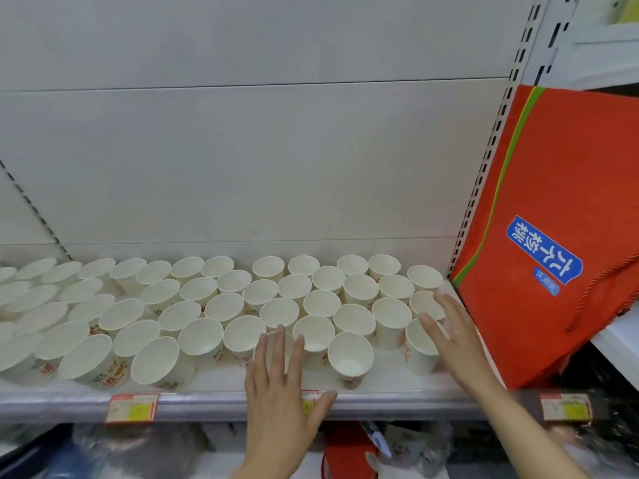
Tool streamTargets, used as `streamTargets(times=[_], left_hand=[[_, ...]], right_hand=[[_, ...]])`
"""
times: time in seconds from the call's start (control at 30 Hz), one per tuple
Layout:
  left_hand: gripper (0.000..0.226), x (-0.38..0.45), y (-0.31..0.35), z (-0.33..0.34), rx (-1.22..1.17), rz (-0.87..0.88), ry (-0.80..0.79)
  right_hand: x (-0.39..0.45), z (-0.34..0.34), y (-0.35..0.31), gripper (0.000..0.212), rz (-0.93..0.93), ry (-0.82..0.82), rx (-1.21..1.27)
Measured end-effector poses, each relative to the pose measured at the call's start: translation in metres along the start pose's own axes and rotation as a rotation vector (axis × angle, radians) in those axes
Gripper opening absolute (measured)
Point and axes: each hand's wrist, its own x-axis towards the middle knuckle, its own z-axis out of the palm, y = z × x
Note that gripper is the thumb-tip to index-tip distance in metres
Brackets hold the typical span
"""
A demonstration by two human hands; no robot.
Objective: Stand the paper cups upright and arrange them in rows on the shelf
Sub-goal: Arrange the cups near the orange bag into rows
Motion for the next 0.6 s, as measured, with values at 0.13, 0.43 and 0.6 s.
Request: streamTargets(times=[0.13, 0.43, 0.6], left_hand=[[0.085, 0.005, 0.007, -0.001, -0.010, -0.027, 0.020], [0.088, -0.010, -0.017, -0.013, -0.060, 0.016, 0.070], [0.090, -0.010, -0.037, -0.017, -0.028, 0.022, 0.021]], right_hand=[[-0.011, 0.007, -0.003, 0.064, 0.008, 0.011, 0.003], [-0.036, -0.008, -0.009, 0.066, -0.111, 0.154, -0.171], [-0.059, -0.003, -0.002, 0.057, -0.197, 0.251, -0.281]])
